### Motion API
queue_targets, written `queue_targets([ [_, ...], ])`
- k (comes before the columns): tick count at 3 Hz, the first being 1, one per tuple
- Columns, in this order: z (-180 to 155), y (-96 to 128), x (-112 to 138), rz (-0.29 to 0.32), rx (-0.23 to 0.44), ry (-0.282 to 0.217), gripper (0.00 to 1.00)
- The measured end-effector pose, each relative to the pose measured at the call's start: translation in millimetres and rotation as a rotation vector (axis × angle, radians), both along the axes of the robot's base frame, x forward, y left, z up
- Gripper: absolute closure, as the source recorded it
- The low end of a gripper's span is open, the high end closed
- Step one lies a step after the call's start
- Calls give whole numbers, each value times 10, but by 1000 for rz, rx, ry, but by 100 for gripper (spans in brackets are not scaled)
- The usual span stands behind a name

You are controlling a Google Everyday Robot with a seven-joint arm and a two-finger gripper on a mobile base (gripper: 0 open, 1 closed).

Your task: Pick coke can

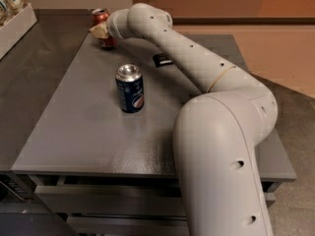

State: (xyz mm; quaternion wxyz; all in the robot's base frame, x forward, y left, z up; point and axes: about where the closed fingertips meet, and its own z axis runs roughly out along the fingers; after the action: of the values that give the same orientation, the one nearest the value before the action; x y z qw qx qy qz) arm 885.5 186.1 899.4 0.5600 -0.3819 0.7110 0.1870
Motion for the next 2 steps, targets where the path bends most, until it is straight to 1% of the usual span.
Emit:
queue_targets([
  [1, 212, -63, -170, 9, -6, -17, 87],
  [2, 545, -161, -447, 31, -23, -55, 100],
])
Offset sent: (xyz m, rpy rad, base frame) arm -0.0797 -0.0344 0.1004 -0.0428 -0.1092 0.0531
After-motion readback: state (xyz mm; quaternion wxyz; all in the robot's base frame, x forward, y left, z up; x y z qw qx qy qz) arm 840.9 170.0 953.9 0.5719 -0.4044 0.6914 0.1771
